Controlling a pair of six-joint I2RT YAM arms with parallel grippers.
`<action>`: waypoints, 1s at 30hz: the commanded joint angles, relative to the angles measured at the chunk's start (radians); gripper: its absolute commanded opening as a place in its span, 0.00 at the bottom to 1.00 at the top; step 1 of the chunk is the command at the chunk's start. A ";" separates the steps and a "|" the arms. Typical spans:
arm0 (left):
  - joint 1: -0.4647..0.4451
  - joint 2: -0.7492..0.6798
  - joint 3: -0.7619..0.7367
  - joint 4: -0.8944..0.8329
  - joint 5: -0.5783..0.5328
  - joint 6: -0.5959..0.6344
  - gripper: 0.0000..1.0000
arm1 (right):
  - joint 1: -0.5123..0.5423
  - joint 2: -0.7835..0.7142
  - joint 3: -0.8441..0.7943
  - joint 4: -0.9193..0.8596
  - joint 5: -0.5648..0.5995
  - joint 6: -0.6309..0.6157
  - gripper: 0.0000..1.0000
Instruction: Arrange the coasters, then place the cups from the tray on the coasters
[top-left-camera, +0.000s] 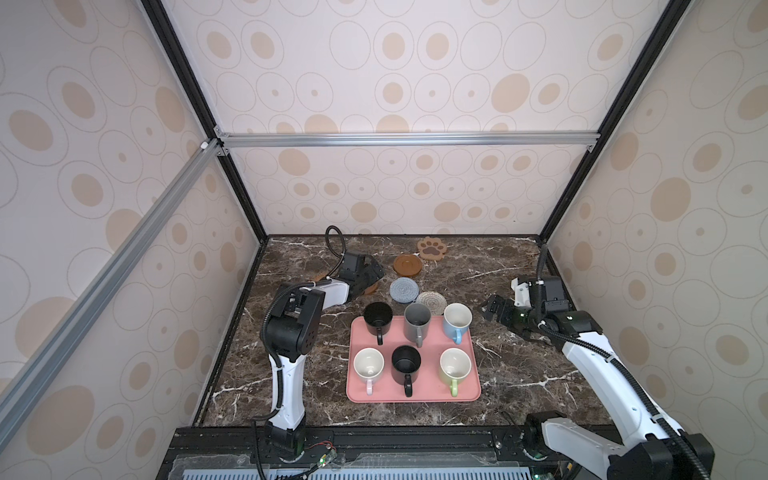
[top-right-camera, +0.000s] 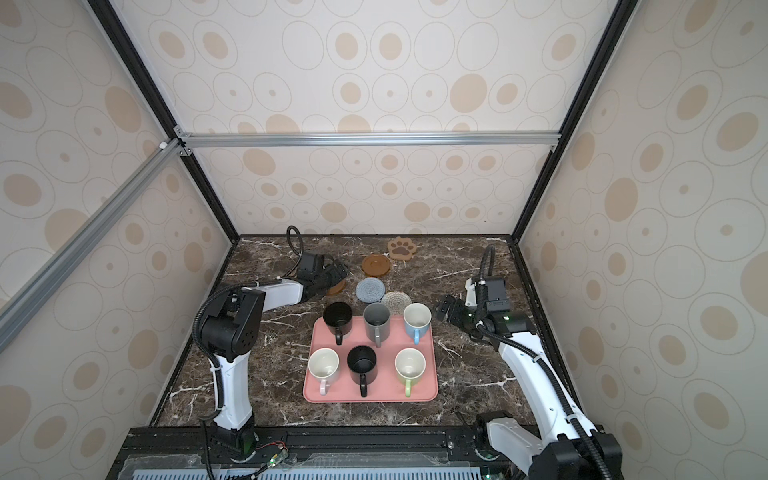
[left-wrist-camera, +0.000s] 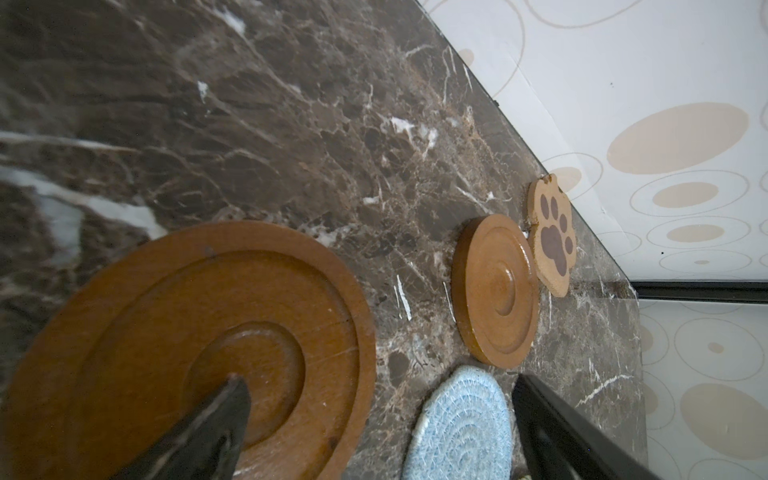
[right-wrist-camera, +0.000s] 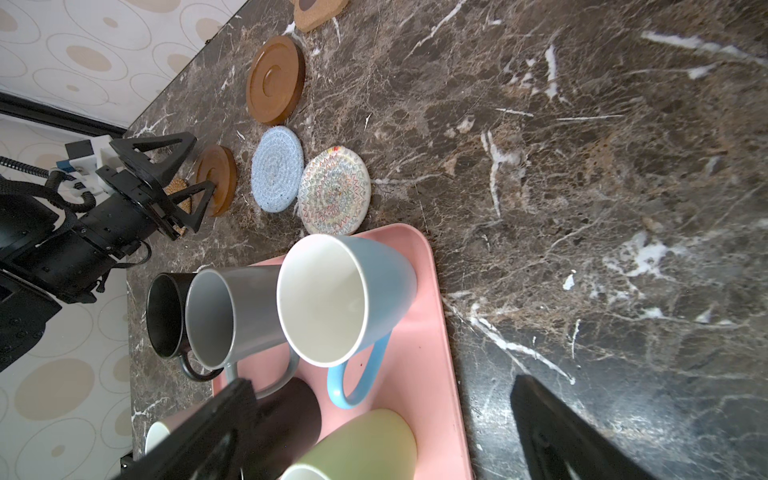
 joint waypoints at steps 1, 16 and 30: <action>0.004 0.034 0.022 -0.137 -0.030 0.039 1.00 | 0.007 0.002 -0.003 -0.015 0.006 0.009 1.00; 0.012 0.094 0.153 -0.260 -0.087 0.135 1.00 | 0.007 -0.005 -0.008 -0.017 0.009 0.015 1.00; 0.012 0.086 0.168 -0.319 -0.150 0.186 1.00 | 0.007 -0.011 -0.037 0.001 0.007 0.029 1.00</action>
